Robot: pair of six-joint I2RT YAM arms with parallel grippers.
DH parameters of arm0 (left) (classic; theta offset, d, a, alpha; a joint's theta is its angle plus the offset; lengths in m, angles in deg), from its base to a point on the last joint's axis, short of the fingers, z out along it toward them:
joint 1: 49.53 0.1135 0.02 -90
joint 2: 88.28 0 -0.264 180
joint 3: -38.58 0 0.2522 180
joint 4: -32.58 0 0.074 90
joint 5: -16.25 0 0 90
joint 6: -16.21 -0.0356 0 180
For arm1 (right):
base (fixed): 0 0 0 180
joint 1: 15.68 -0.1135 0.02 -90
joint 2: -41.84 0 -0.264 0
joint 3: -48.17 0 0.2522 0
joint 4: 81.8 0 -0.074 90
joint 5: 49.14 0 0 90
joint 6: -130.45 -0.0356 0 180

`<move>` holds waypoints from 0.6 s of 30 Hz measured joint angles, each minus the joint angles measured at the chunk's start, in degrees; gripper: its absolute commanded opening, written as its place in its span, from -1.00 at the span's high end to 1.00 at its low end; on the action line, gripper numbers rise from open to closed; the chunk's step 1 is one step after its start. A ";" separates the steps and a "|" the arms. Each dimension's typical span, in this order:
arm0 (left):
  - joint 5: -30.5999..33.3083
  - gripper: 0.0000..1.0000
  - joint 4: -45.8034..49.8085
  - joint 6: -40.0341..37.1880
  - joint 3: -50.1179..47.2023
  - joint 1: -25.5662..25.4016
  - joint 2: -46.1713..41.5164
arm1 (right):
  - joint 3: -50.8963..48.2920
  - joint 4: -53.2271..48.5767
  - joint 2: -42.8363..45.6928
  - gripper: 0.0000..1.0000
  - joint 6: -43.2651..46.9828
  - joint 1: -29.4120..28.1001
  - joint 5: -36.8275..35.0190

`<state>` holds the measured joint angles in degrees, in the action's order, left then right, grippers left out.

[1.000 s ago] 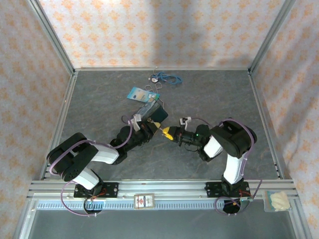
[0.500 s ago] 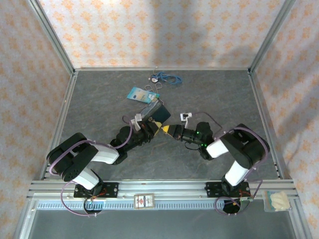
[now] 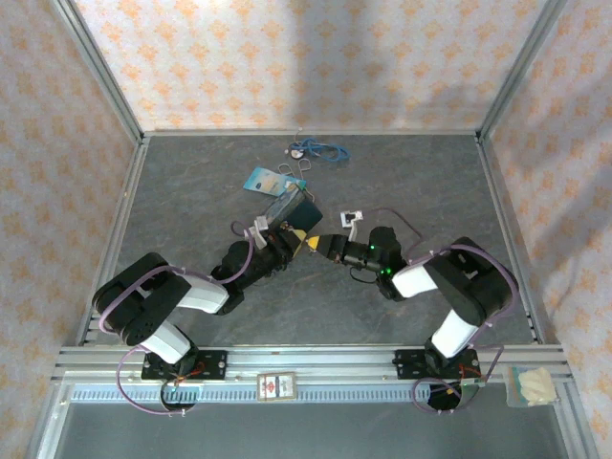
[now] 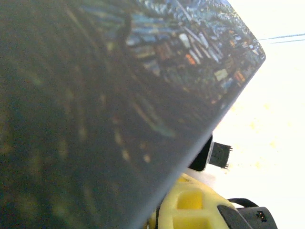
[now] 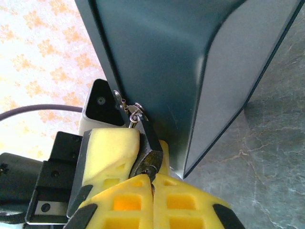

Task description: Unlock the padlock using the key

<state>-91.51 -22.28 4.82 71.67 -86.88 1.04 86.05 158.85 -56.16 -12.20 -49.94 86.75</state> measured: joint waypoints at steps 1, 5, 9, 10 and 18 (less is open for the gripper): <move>0.15 1.00 -0.04 0.02 0.00 0.00 0.00 | 0.00 1.90 -1.03 1.00 -1.73 0.00 0.09; 0.22 1.00 -0.48 0.00 0.00 -0.13 0.09 | 0.00 9.44 -5.25 1.00 -8.52 -0.20 0.44; 0.35 1.00 -0.98 -0.02 0.00 -0.11 0.68 | 0.02 13.14 -7.69 1.00 -12.87 -0.20 0.68; 0.37 1.00 -1.36 0.00 0.00 -0.11 0.87 | 0.04 13.51 -7.91 1.00 -13.33 -0.20 0.66; 0.61 1.00 -2.84 -0.07 0.00 0.63 1.60 | 2.01 11.28 -8.02 1.00 -12.17 0.00 1.25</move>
<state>-90.89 -25.12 4.75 71.67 -86.24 2.63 88.06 170.13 -64.18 -24.37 -49.94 87.99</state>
